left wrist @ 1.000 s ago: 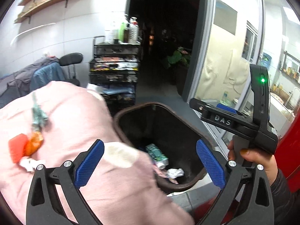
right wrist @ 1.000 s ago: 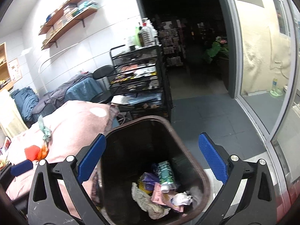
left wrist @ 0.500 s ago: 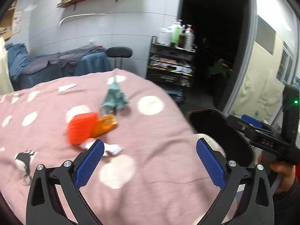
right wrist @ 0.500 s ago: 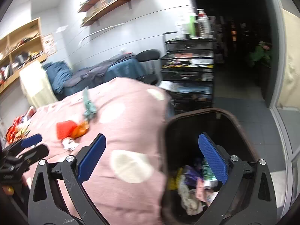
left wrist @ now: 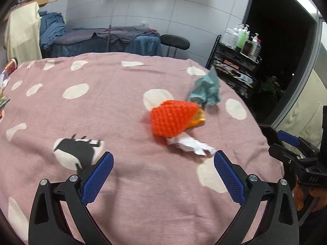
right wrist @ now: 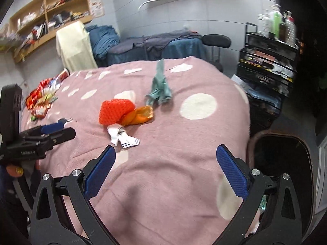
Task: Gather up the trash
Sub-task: 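Move both tools back over the table toward the orange net and paper, then grasp the orange mesh net with the left tool while the right tool grasps the white paper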
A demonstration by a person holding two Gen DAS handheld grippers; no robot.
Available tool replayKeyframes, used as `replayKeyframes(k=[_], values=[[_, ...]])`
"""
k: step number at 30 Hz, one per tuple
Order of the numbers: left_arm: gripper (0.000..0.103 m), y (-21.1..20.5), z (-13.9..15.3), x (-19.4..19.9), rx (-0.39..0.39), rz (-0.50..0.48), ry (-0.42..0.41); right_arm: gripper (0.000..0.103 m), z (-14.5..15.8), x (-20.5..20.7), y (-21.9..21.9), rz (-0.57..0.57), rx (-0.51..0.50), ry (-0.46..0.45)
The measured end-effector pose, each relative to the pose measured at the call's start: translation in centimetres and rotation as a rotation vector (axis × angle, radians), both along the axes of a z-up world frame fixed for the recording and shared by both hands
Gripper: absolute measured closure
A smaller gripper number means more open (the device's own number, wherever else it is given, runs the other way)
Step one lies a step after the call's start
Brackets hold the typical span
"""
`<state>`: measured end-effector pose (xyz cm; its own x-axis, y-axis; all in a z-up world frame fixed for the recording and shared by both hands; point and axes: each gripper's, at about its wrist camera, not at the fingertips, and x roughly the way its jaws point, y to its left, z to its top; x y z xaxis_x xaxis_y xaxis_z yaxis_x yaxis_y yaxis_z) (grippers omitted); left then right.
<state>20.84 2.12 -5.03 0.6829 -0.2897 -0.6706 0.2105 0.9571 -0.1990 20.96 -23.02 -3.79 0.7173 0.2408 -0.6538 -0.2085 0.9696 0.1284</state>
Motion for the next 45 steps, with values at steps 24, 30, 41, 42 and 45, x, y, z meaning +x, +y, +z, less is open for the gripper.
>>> replayKeyframes(k=[24,30,41,42,45], values=[[0.075,-2.9,-1.9,8.8,0.021,-0.113,0.109,0.006,-2.5,6.4,4.5,0.106,-0.028,0.173],[0.080,1.0,-0.8,6.9,-0.145,-0.005,0.029,0.011,-2.8,7.8,6.9,0.175,-0.079,0.193],[0.080,1.1,-0.3,6.3,-0.159,0.011,-0.015,0.053,-5.8,11.4,11.8,0.302,-0.194,0.354],[0.080,1.2,-0.4,6.4,-0.161,0.012,-0.014,0.065,-6.1,11.5,11.9,0.306,-0.197,0.364],[0.080,1.3,-0.4,6.3,-0.168,0.014,-0.017,0.077,-6.1,11.2,12.0,0.315,-0.198,0.348]])
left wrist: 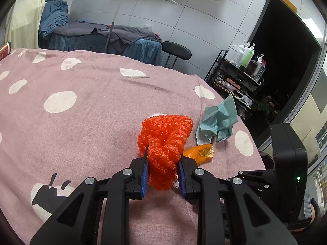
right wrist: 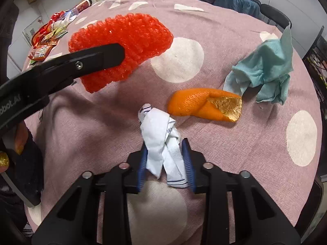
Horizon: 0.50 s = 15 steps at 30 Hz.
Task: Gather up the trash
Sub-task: 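Grasp the orange mesh net with the left tool while the right tool grasps the white paper, then carry the white paper with the right tool over the bin and release it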
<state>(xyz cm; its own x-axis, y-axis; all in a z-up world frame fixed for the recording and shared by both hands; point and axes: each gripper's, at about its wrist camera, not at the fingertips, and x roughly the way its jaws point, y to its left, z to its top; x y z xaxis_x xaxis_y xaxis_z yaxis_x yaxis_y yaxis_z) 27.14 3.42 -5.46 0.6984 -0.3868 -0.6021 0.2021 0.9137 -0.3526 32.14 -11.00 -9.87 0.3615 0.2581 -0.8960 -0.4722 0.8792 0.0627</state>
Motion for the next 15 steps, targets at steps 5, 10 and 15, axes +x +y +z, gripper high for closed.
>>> replayKeyframes(k=[5,10,15], values=[[0.080,0.0,0.1,0.0,-0.002,0.004,-0.008,0.079,1.0,-1.1,-1.0,-0.012,0.069,-0.031],[0.080,0.0,0.4,-0.2,0.013,0.015,-0.020,0.079,3.0,-3.1,-2.8,-0.063,0.138,-0.083],[0.080,-1.3,1.7,-1.6,0.091,0.006,-0.073,0.079,4.6,-5.3,-5.3,-0.139,0.186,-0.159]])
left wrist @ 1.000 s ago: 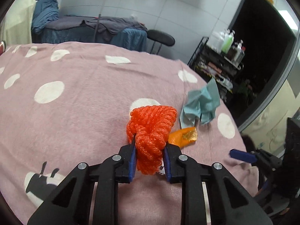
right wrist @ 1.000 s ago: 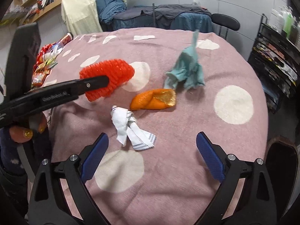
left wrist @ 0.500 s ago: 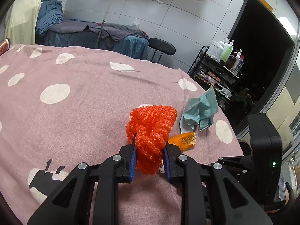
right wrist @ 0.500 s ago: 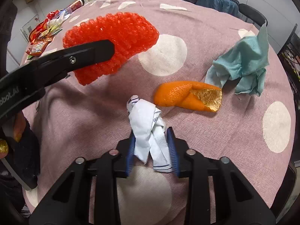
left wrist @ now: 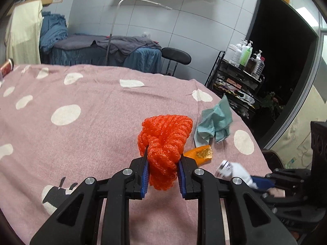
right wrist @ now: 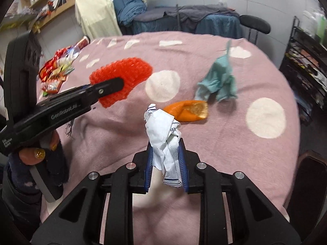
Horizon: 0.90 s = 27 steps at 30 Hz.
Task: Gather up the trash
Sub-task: 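Carry the white paper with the right tool over the bin and release it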
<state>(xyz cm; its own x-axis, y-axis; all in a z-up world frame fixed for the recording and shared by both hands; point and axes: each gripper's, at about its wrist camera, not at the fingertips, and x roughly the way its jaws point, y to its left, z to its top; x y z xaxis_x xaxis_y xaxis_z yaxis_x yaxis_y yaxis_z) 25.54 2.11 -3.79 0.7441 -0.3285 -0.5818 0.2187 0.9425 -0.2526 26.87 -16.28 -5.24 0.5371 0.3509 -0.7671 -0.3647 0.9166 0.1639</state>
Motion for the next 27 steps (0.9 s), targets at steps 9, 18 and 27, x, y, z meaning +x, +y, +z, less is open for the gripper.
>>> replayKeyframes(k=[9,18,27], values=[[0.080,-2.7,2.0,-3.8,0.019,-0.046,-0.058,0.079,1.4,-2.9,-5.0,-0.114,0.086,-0.046],[0.080,-7.2,3.1,-7.4,0.021,-0.136,-0.103,0.079,1.7,-6.0,-10.4,-0.227,0.131,-0.075],[0.080,-11.6,3.1,-9.8,0.022,-0.226,-0.115,0.079,1.6,-9.9,-15.8,-0.361,0.176,-0.102]])
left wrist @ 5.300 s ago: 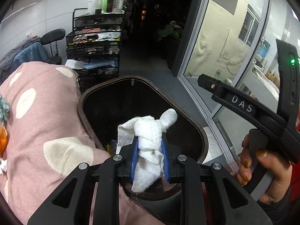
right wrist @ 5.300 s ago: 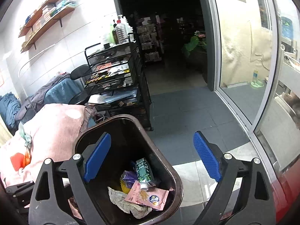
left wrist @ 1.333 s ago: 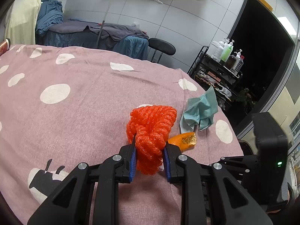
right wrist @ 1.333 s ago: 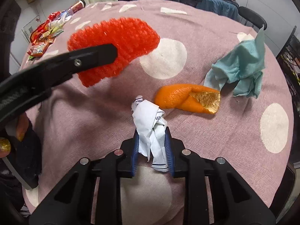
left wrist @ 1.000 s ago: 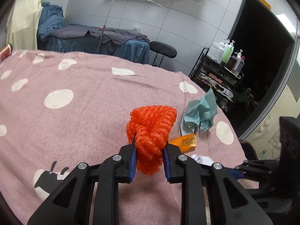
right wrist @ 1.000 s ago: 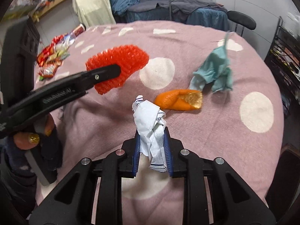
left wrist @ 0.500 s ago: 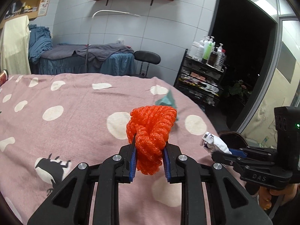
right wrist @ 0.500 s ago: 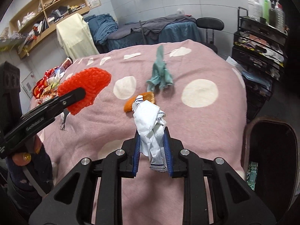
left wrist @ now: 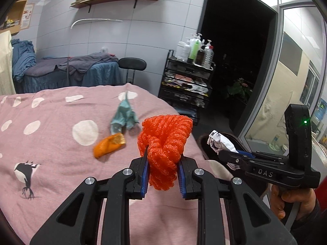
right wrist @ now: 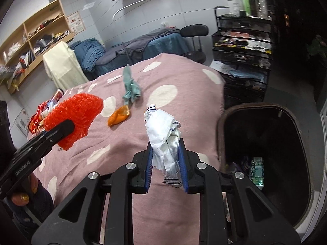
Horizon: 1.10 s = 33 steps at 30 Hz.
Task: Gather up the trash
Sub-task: 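Carry the white paper with the right tool over the bin and release it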
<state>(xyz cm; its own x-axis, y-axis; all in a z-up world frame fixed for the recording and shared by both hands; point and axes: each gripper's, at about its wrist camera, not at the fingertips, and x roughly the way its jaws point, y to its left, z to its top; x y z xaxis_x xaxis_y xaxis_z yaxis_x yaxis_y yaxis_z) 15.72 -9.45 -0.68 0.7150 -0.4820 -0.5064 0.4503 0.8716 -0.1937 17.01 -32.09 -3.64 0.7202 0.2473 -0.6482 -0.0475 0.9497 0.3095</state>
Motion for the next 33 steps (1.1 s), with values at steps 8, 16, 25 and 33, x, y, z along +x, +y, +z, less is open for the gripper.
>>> replayKeyframes(k=[8,16,25,33], values=[[0.080,-3.1,-0.1,-1.2,-0.001,-0.064,0.004,0.079,-0.5,-2.6,-4.6,-0.140,-0.015,-0.015],[0.080,-5.5,-0.5,-1.8,0.018,-0.110,0.011,0.079,-2.7,-3.3,-8.2,-0.268,-0.099,0.026],[0.080,-7.1,-0.9,-2.5,0.036,-0.136,0.015,0.079,-6.5,-2.3,-10.3,-0.320,-0.122,0.118],[0.080,-8.1,-1.3,-2.4,0.039,-0.156,0.029,0.037,-8.6,-1.9,-11.4,-0.361,-0.110,0.143]])
